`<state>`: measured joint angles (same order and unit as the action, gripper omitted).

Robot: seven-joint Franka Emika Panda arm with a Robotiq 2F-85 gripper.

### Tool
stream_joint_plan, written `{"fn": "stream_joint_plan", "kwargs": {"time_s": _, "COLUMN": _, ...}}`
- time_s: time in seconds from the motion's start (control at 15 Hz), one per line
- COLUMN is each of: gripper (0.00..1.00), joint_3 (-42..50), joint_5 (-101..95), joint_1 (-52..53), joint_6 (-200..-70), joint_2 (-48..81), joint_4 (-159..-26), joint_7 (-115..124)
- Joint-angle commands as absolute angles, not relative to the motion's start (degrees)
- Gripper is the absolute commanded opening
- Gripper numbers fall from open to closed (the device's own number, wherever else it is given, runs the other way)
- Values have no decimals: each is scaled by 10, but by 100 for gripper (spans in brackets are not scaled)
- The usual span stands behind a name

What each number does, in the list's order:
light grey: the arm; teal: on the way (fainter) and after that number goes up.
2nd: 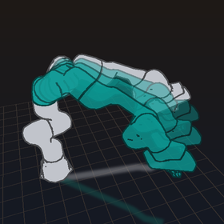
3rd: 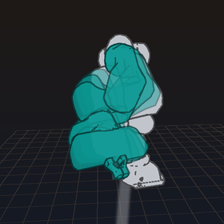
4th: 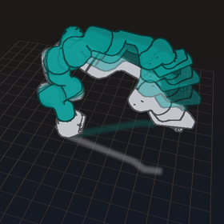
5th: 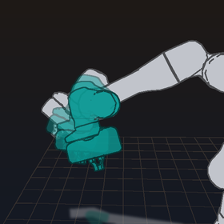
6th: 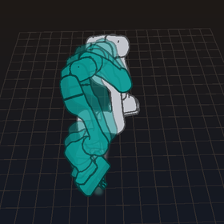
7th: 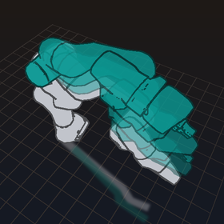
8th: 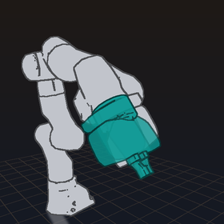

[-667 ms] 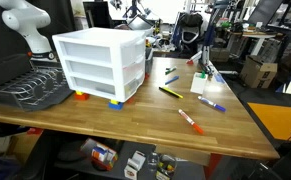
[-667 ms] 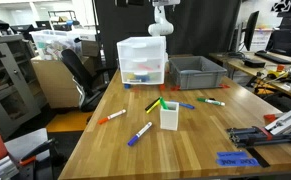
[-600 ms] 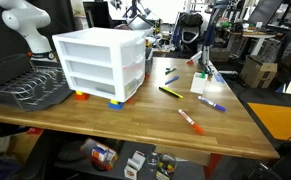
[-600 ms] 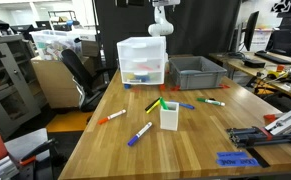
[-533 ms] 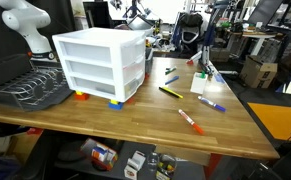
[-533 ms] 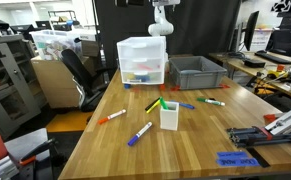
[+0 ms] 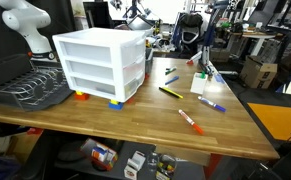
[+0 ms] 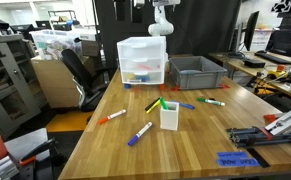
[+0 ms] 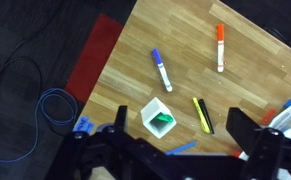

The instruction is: Move the yellow pen to the right

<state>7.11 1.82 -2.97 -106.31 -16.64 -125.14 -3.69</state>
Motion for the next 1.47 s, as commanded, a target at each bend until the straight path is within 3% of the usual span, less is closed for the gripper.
{"fn": "stream_joint_plan", "kwargs": {"time_s": 0.0, "gripper": 100, "joint_3": 51, "joint_5": 33, "joint_1": -10, "joint_6": -1101, "joint_2": -133, "joint_4": -1249, "joint_7": -74}}
{"fn": "stream_joint_plan", "kwargs": {"time_s": 0.8, "gripper": 100, "joint_3": 22, "joint_5": 10, "joint_1": 9, "joint_6": -1122, "joint_2": -95, "joint_4": -1242, "joint_7": -86}}
{"fn": "stream_joint_plan", "kwargs": {"time_s": 1.4, "gripper": 100, "joint_3": -70, "joint_5": -123, "joint_1": 72, "joint_6": -1370, "joint_2": 25, "joint_4": -1274, "joint_7": 15}}
